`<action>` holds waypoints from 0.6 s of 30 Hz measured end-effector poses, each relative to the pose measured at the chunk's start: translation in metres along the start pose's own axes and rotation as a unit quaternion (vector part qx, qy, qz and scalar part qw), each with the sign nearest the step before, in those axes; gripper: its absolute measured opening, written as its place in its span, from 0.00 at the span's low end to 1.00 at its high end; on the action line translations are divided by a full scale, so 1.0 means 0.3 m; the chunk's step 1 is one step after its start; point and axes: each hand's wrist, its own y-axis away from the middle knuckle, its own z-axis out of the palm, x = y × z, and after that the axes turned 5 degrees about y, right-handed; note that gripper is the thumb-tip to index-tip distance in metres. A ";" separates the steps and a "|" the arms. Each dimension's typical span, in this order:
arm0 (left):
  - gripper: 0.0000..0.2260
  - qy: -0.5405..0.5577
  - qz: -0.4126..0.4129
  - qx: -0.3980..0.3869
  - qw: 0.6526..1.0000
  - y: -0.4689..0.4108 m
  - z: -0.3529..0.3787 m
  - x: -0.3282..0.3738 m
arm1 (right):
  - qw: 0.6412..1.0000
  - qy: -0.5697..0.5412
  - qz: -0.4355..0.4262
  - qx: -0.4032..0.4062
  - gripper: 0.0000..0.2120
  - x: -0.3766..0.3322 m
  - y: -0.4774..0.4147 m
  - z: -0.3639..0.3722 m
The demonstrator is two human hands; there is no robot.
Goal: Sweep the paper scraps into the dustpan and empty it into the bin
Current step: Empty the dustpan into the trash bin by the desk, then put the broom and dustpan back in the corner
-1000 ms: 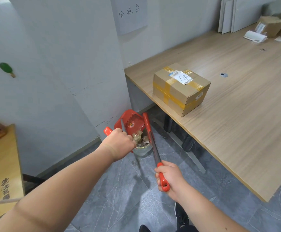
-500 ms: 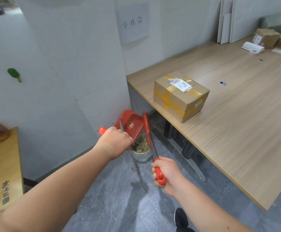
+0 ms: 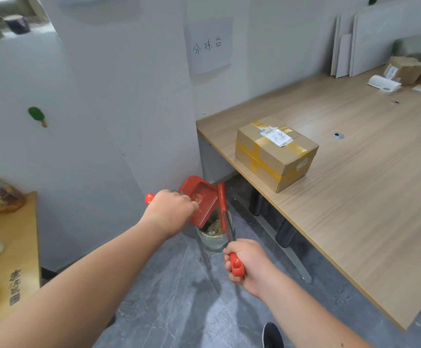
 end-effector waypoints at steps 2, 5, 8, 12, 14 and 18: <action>0.07 0.032 -0.046 0.003 0.998 -0.001 -0.021 -0.011 | 0.998 0.058 -0.012 -0.014 0.06 -0.030 0.018 0.011; 0.06 0.073 -0.118 0.007 0.990 0.007 -0.048 -0.037 | 0.989 0.132 -0.031 -0.050 0.04 -0.094 0.039 0.053; 0.06 0.096 -0.167 0.029 0.981 0.016 -0.066 -0.068 | 0.985 0.152 -0.025 -0.079 0.04 -0.173 0.038 0.105; 0.08 0.108 -0.204 0.047 0.972 0.015 -0.097 -0.099 | 0.981 0.169 -0.022 -0.097 0.05 -0.292 0.050 0.178; 0.08 0.109 -0.216 0.060 0.968 0.017 -0.121 -0.124 | 0.976 0.183 -0.032 -0.115 0.07 -0.355 0.071 0.211; 0.09 0.114 -0.250 0.087 0.958 0.014 -0.200 -0.185 | 0.971 0.186 -0.075 -0.131 0.12 -0.462 0.132 0.274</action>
